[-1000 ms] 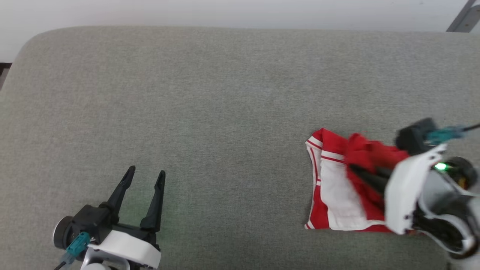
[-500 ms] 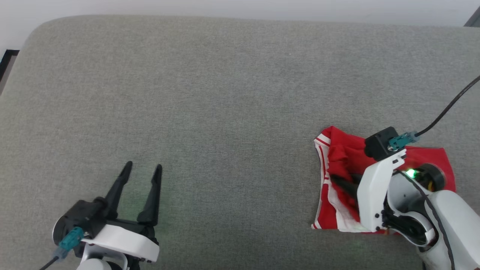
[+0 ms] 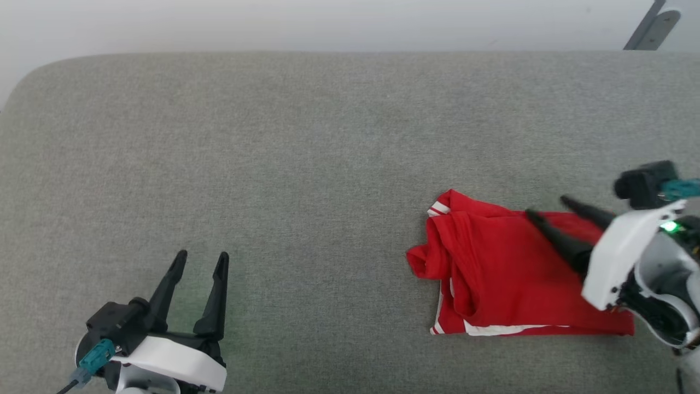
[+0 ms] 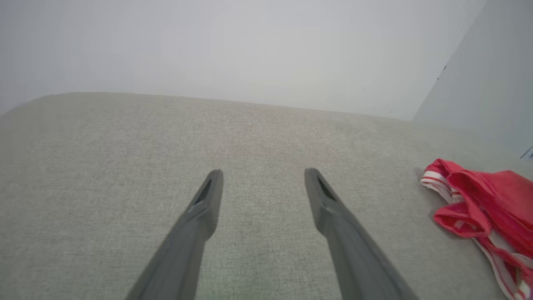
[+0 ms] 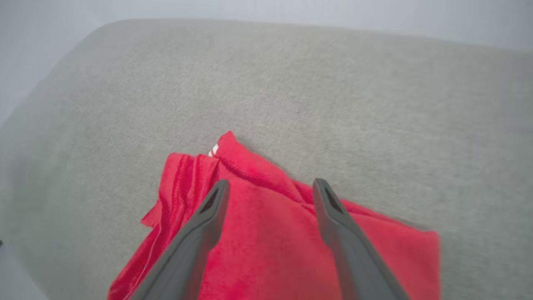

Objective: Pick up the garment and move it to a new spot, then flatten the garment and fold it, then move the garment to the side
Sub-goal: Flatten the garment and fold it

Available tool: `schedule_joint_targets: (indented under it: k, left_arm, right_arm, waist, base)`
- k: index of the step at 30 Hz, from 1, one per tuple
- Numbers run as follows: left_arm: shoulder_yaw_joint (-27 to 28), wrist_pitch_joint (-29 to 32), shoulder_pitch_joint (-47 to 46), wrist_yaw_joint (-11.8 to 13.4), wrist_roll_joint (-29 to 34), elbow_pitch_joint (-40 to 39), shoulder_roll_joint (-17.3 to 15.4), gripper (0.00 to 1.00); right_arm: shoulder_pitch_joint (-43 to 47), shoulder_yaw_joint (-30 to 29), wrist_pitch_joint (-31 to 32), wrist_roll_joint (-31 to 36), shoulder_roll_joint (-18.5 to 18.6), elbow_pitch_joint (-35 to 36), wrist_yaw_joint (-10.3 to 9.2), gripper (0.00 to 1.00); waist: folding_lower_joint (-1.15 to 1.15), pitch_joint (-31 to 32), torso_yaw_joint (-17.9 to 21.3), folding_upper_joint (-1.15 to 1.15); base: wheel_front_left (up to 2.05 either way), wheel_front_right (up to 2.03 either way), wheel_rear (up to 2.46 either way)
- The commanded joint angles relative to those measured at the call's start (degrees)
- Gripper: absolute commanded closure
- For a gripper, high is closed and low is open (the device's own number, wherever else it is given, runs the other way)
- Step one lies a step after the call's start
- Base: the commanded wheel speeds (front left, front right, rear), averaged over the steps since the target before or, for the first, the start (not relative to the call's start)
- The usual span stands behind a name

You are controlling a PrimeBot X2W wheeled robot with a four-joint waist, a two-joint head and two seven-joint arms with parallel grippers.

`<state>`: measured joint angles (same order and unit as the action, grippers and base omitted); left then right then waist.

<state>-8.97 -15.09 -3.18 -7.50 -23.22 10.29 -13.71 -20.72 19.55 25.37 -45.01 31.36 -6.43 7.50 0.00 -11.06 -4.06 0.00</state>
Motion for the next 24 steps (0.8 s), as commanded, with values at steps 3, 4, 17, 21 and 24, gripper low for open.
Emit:
schedule_joint_targets:
  k: [3,4,17,21,24]
  left_arm:
    - [-0.22,-0.09,0.4,0.06,-1.48,1.56,-0.24,0.0]
    - [-0.31,-0.09,0.34,0.06,-1.68,1.95,-0.17,0.0]
    - [3.66,-0.09,2.96,0.05,0.93,0.99,1.58,0.0]
    - [4.94,-0.09,4.93,0.05,3.78,-1.97,1.76,0.0]
    - [5.42,-0.09,7.18,0.05,5.21,-4.11,2.39,0.0]
  right_arm:
    - [1.43,-0.91,-9.85,0.58,0.71,-3.76,-0.03,0.0]
    - [1.48,-0.54,-13.2,1.49,1.19,-4.95,-0.02,0.0]
    - [5.58,-3.87,-40.53,8.85,-3.96,-18.85,-0.03,0.0]
    - [10.22,-8.55,-40.58,12.0,-6.24,-14.39,-0.03,0.0]
    - [14.13,-12.63,-40.59,13.58,-8.29,-11.17,-0.03,0.0]
  waist:
    - [0.0,1.05,0.87,0.0]
    - [0.0,1.33,1.09,0.0]
    - [0.0,6.24,2.62,0.0]
    - [0.0,8.06,2.25,0.0]
    - [0.0,9.33,1.92,0.0]
  base:
    - [0.0,0.0,0.0]
    - [0.0,0.0,0.0]
    - [0.0,0.0,0.0]
    - [0.0,0.0,0.0]
    - [0.0,0.0,0.0]
